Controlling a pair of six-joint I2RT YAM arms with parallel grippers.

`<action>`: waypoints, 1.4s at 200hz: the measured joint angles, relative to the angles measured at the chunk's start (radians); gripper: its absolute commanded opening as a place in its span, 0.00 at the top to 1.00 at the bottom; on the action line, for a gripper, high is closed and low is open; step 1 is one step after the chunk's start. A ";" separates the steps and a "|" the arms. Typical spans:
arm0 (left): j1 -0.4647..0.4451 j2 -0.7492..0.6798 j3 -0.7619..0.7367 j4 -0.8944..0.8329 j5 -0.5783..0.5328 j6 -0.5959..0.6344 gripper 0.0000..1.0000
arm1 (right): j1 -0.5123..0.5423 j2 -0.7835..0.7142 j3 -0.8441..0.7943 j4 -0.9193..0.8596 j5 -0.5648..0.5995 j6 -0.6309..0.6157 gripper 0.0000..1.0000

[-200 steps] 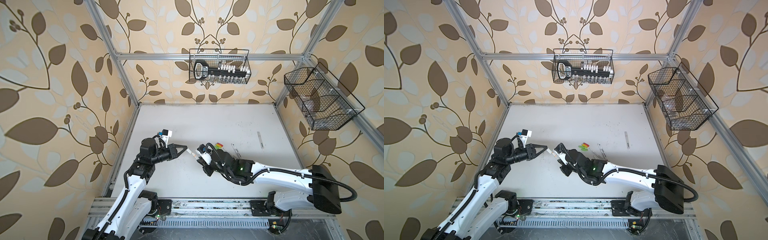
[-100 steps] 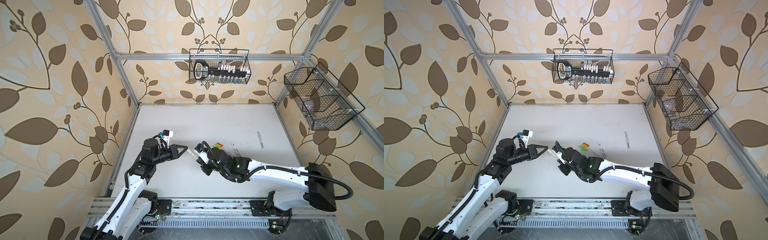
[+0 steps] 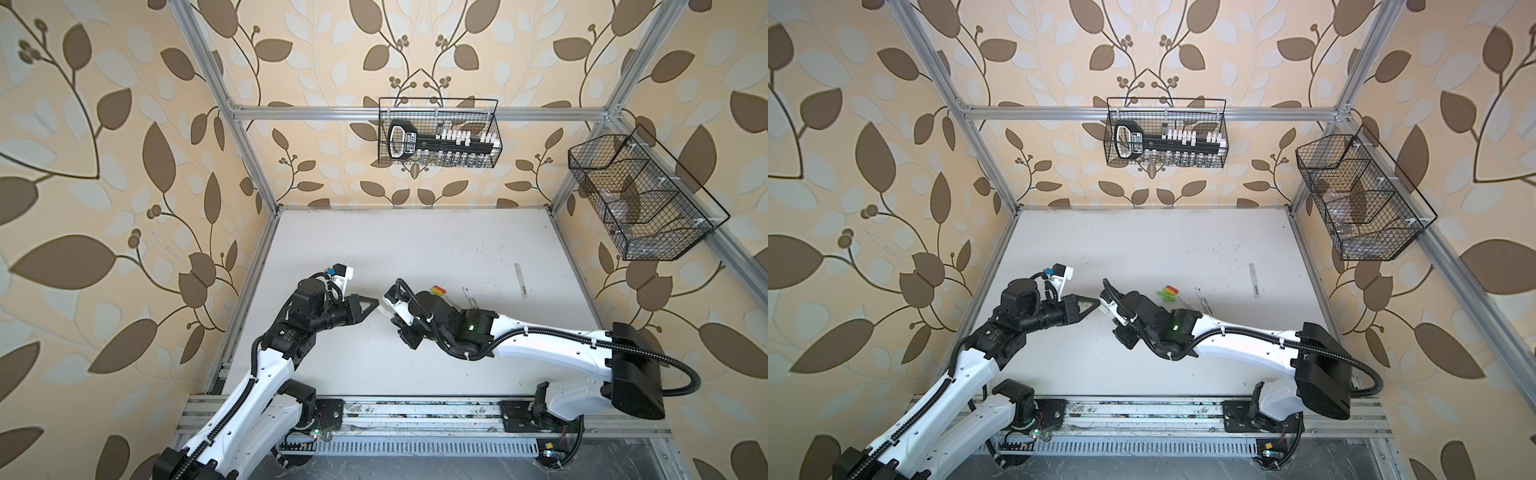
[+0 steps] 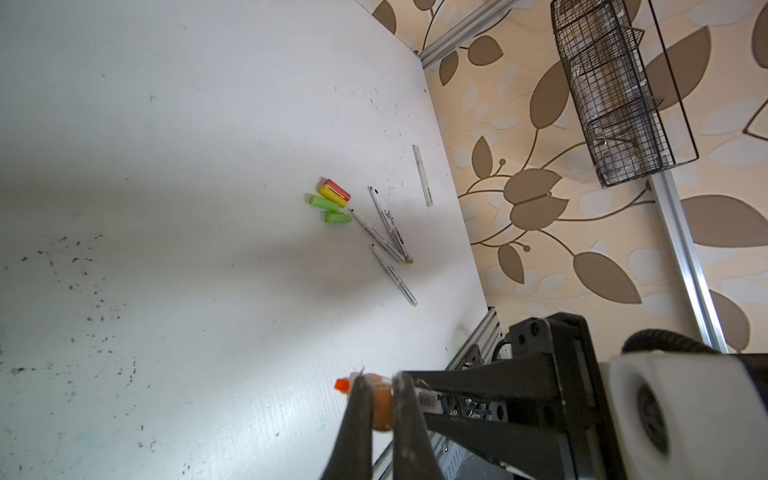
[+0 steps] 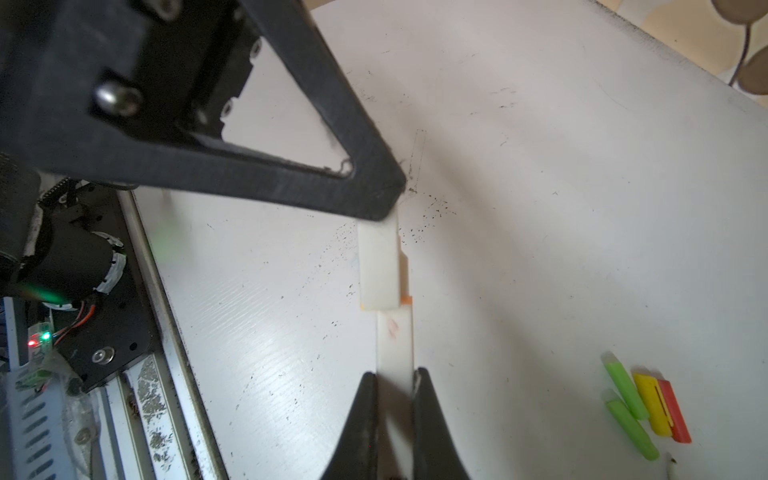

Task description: Insert the pens into the pen caps

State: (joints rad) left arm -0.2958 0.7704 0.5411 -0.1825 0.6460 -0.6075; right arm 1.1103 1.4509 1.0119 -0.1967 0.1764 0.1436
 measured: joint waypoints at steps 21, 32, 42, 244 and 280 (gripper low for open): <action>0.000 0.000 0.000 0.000 0.000 0.000 1.00 | 0.000 0.000 0.000 0.003 0.000 0.000 0.90; 0.000 0.000 0.000 -0.001 -0.001 0.000 1.00 | 0.000 0.000 0.000 0.004 0.000 0.000 0.90; 0.000 -0.003 0.000 -0.002 -0.005 0.000 1.00 | 0.000 0.000 0.000 0.005 0.000 0.000 0.90; 0.153 -0.039 0.078 -0.054 0.006 -0.041 1.00 | -0.013 -0.068 -0.089 0.114 0.002 0.009 0.90; 0.153 -0.013 0.078 -0.012 0.073 -0.059 1.00 | -0.013 -0.071 -0.089 0.134 0.003 0.009 0.90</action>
State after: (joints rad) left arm -0.1425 0.7570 0.6193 -0.1944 0.7193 -0.6666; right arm 1.0973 1.3804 0.9234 -0.0631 0.1799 0.1524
